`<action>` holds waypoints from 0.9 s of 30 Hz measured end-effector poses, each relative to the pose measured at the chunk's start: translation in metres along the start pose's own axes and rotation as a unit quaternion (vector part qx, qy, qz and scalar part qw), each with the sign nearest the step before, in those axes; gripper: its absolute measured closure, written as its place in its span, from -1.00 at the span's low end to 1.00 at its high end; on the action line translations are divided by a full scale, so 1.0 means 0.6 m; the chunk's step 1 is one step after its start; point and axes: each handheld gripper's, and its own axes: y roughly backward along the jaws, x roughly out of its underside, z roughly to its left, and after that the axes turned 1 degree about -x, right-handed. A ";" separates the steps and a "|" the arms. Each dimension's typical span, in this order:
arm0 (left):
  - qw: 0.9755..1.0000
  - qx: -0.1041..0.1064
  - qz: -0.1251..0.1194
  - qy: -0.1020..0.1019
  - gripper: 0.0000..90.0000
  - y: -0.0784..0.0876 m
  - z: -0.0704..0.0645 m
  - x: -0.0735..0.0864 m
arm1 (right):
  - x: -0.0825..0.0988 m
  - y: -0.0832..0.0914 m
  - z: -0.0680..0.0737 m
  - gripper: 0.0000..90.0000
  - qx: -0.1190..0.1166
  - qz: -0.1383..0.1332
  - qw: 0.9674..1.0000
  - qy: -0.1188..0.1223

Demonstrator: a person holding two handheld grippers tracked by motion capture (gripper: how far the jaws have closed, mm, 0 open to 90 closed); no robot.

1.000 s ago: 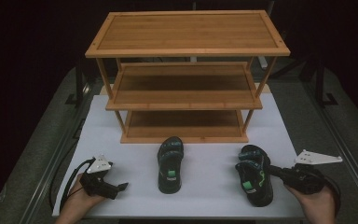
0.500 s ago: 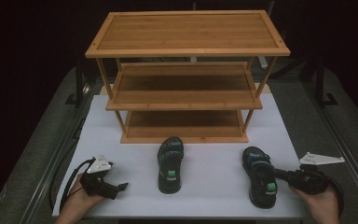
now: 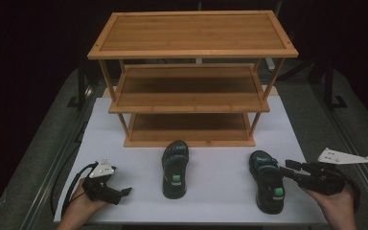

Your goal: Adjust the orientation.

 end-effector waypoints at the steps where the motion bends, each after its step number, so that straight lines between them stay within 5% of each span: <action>1: 1.000 0.000 0.000 0.000 -1.00 0.000 0.000 0.000 | -0.002 -0.005 0.002 0.14 -0.005 0.002 1.000 0.005; 8: 1.000 0.000 0.000 0.000 -1.00 0.000 0.000 0.000 | -0.012 -0.040 0.005 0.07 -0.036 0.030 0.999 0.027; 13: 1.000 0.000 0.000 0.000 -1.00 0.000 0.000 0.000 | -0.008 -0.059 0.003 0.19 -0.049 0.048 0.997 0.033; 19: 1.000 0.000 0.000 0.000 -1.00 0.000 0.000 0.000 | -0.005 -0.057 0.001 0.47 -0.050 0.048 0.997 0.039; 27: 1.000 0.000 0.000 0.000 -1.00 0.000 0.000 0.000 | -0.006 -0.053 0.001 0.49 -0.050 0.046 0.997 0.040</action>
